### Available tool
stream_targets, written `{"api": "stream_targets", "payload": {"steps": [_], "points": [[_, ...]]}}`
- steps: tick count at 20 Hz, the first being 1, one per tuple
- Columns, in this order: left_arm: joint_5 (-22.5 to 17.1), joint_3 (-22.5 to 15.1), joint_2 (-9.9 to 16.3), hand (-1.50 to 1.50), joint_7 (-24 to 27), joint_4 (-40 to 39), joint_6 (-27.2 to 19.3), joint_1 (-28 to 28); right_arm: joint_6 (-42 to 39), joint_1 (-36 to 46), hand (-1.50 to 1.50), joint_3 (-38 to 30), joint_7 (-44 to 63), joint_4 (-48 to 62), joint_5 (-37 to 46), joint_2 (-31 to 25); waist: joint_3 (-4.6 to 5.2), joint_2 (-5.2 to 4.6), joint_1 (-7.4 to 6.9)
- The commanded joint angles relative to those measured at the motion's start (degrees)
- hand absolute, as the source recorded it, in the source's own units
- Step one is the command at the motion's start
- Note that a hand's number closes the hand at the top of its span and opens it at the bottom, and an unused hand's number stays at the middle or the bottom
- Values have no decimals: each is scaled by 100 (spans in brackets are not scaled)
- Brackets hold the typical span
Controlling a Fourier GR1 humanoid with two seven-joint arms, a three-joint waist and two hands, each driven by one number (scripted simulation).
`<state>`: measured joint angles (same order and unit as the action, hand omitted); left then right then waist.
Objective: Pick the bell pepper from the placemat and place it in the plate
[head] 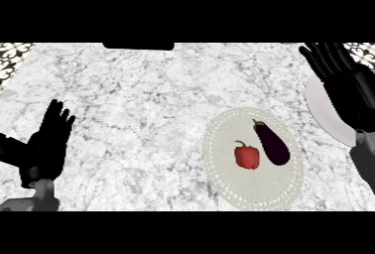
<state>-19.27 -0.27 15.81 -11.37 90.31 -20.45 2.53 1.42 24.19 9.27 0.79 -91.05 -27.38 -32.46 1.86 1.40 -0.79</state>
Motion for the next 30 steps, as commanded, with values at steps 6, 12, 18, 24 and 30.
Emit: {"api": "stream_targets", "payload": {"steps": [6, 12, 18, 24, 30], "points": [[560, -1001, 89, 0, -174, -721, 688, -338, 748, 523, 150, -375, 161, -474, 1298, -761, -177, -134, 193], [325, -1041, 5, 0, -115, -648, 1020, -348, 2946, -975, -150, -321, -458, -336, 3132, -289, -192, -124, 262], [504, -1027, -408, 0, 67, -1207, 1078, -26, 2757, -1698, -150, -130, -110, -1577, 3652, -122, -182, -133, 129], [607, -1133, -369, 0, 85, -995, 1028, -259, 1548, -2174, -150, 170, 1074, -2055, 4163, -1491, -159, -127, 192], [381, -873, -179, 0, 182, -1135, 1396, -217, 490, -1976, -150, 785, 2585, -2678, 4611, -1965, -166, -144, 84]]}}
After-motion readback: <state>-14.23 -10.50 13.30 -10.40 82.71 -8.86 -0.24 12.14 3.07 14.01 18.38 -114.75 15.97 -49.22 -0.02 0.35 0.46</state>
